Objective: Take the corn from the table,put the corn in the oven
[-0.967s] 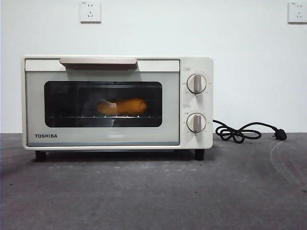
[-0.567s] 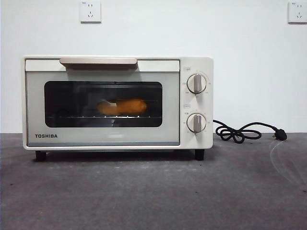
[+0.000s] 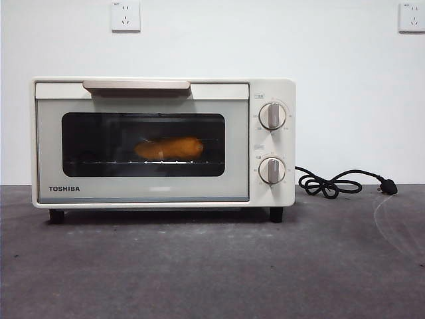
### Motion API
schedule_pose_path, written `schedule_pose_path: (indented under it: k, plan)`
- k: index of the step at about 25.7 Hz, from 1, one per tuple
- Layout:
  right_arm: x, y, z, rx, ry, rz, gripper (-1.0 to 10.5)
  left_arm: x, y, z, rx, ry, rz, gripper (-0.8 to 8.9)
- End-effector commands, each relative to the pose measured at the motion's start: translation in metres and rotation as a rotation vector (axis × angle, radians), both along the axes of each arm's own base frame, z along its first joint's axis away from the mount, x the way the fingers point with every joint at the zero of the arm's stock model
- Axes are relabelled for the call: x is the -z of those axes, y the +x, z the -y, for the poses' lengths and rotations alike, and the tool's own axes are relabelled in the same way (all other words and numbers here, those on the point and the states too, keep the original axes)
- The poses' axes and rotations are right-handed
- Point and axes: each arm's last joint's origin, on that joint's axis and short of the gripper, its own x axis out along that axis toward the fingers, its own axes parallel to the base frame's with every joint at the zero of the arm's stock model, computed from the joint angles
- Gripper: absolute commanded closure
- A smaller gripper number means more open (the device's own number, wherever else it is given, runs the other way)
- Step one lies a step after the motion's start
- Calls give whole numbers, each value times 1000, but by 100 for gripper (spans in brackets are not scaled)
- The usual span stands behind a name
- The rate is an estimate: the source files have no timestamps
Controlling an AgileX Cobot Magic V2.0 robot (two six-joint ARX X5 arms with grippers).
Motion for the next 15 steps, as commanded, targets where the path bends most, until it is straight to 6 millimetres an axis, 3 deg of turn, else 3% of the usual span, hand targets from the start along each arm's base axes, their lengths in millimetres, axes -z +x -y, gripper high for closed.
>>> schedule_pose_path:
  k: [1, 15]
  plan:
    - [1, 2, -1, 18, -1, 1, 948, 1, 0, 0, 2, 34, 8, 817]
    - [1, 2, -1, 31, -9, 9, 948, 2, 1, 0, 2, 36, -1, 817]
